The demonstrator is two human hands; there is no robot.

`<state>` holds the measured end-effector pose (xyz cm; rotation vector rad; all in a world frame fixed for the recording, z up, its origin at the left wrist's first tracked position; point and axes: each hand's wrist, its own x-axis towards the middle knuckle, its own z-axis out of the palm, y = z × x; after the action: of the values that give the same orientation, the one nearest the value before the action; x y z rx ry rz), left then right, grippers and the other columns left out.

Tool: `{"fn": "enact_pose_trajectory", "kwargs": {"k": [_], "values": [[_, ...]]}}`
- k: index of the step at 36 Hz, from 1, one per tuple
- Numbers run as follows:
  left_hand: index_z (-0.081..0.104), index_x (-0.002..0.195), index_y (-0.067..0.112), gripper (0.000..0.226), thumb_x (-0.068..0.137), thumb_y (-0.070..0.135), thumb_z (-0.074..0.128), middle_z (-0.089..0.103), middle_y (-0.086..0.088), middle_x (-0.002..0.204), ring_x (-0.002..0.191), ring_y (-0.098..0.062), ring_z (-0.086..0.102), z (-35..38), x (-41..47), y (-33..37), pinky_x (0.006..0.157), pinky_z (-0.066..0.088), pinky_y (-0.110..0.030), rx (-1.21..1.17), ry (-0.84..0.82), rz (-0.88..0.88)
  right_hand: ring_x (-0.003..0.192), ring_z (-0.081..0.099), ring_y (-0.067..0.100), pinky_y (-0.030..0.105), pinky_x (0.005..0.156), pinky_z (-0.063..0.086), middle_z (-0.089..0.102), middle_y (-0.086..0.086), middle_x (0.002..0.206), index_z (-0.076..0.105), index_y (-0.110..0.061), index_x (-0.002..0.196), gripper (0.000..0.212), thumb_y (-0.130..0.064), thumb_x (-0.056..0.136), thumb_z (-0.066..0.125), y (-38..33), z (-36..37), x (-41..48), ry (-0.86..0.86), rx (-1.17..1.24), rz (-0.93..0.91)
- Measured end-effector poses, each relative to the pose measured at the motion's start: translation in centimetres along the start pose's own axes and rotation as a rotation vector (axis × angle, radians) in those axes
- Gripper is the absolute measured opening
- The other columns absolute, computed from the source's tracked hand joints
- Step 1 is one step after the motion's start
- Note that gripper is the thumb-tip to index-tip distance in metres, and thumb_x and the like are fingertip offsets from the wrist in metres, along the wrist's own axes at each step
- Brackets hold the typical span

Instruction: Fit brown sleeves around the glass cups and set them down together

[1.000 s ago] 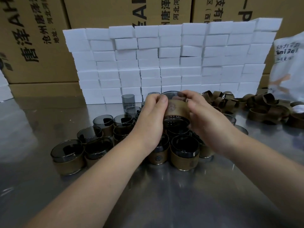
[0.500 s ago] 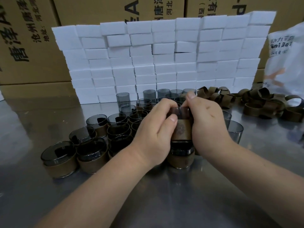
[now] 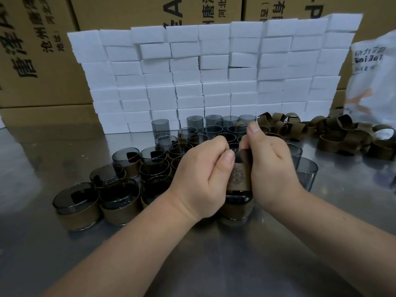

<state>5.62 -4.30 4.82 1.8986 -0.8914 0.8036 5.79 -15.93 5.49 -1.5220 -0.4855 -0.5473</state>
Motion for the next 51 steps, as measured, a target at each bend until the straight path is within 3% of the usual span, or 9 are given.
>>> {"fn": "enact_pose_trajectory", "kwargs": {"k": [20, 27, 29, 31, 34, 39, 43, 47, 51], "values": [[0.027, 0.058, 0.031, 0.032, 0.089, 0.031, 0.034, 0.028, 0.013, 0.051, 0.049, -0.004, 0.030, 0.2, -0.1, 0.3, 0.051, 0.024, -0.022, -0.067, 0.053, -0.016, 0.041, 0.032, 0.003, 0.015, 0.045, 0.030, 0.033, -0.011, 0.038, 0.040, -0.023, 0.040, 0.052, -0.039, 0.088, 0.031, -0.6, -0.2, -0.4, -0.013, -0.008, -0.008], [0.036, 0.058, 0.022, 0.036, 0.091, 0.035, 0.031, 0.038, 0.007, 0.056, 0.053, -0.013, 0.037, 0.2, 0.3, 0.5, 0.053, 0.031, -0.031, -0.096, 0.062, -0.049, 0.040, 0.032, 0.003, 0.015, 0.044, 0.030, 0.033, -0.011, 0.038, 0.041, -0.021, 0.040, 0.053, -0.041, 0.088, 0.032, -1.0, -0.4, 0.2, -0.010, -0.013, 0.007], [0.054, 0.064, 0.011, 0.045, 0.090, 0.035, 0.028, 0.056, -0.009, 0.067, 0.072, -0.020, 0.051, 0.2, 0.6, 0.5, 0.073, 0.043, -0.035, -0.146, 0.067, -0.082, 0.039, 0.033, 0.003, 0.013, 0.043, 0.030, 0.033, -0.010, 0.038, 0.038, -0.020, 0.041, 0.051, -0.042, 0.087, 0.033, -1.1, -0.4, 0.3, 0.017, 0.011, 0.022], [0.062, 0.070, 0.016, 0.045, 0.086, 0.037, 0.025, 0.062, -0.009, 0.078, 0.091, -0.021, 0.054, 0.3, 0.8, 0.4, 0.095, 0.038, -0.030, -0.281, 0.087, -0.128, 0.039, 0.034, 0.002, 0.011, 0.043, 0.030, 0.033, -0.010, 0.038, 0.037, -0.019, 0.042, 0.050, -0.040, 0.088, 0.032, -1.1, -0.3, 0.3, 0.032, -0.007, 0.013], [0.066, 0.055, 0.022, 0.048, 0.076, 0.048, 0.032, 0.059, -0.005, 0.061, 0.067, -0.021, 0.053, 0.8, 0.7, 0.4, 0.078, 0.041, -0.032, -0.572, 0.139, -0.316, 0.038, 0.035, 0.002, 0.010, 0.043, 0.029, 0.034, -0.009, 0.037, 0.040, -0.018, 0.041, 0.052, -0.040, 0.088, 0.031, -0.9, -0.2, 0.1, 0.006, -0.013, 0.023], [0.054, 0.043, 0.019, 0.050, 0.083, 0.040, 0.032, 0.042, 0.002, 0.047, 0.050, -0.009, 0.039, 0.8, 0.9, 0.7, 0.054, 0.031, -0.025, -0.486, 0.207, -0.353, 0.040, 0.042, 0.000, 0.010, 0.046, 0.034, 0.044, -0.009, 0.039, 0.051, -0.018, 0.042, 0.057, -0.045, 0.086, 0.029, -1.0, -0.1, 0.4, -0.062, 0.003, 0.077], [0.049, 0.041, 0.019, 0.052, 0.083, 0.040, 0.027, 0.038, -0.002, 0.046, 0.048, -0.011, 0.037, 0.1, 1.4, 0.8, 0.051, 0.030, -0.026, -0.461, 0.243, -0.377, 0.052, 0.050, 0.005, 0.027, 0.059, 0.039, 0.053, -0.007, 0.049, 0.062, -0.022, 0.049, 0.056, -0.054, 0.082, 0.029, -1.3, -0.2, 1.0, -0.185, 0.105, 0.173], [0.042, 0.046, 0.014, 0.048, 0.086, 0.038, 0.032, 0.037, 0.007, 0.044, 0.046, -0.006, 0.035, 0.9, 0.9, 1.0, 0.050, 0.030, -0.019, -0.340, 0.256, -0.308, 0.044, 0.043, -0.001, 0.011, 0.049, 0.036, 0.046, -0.010, 0.042, 0.054, -0.023, 0.044, 0.055, -0.048, 0.085, 0.028, -1.3, 0.0, 0.8, -0.141, 0.001, 0.088], [0.042, 0.050, 0.013, 0.043, 0.086, 0.033, 0.031, 0.038, 0.007, 0.047, 0.049, -0.007, 0.036, 1.0, 0.8, 1.0, 0.052, 0.030, -0.019, -0.370, 0.181, -0.310, 0.042, 0.040, 0.001, 0.011, 0.047, 0.034, 0.042, -0.010, 0.041, 0.048, -0.021, 0.042, 0.055, -0.048, 0.086, 0.028, -1.2, -0.1, 0.7, -0.107, -0.065, 0.090]]}}
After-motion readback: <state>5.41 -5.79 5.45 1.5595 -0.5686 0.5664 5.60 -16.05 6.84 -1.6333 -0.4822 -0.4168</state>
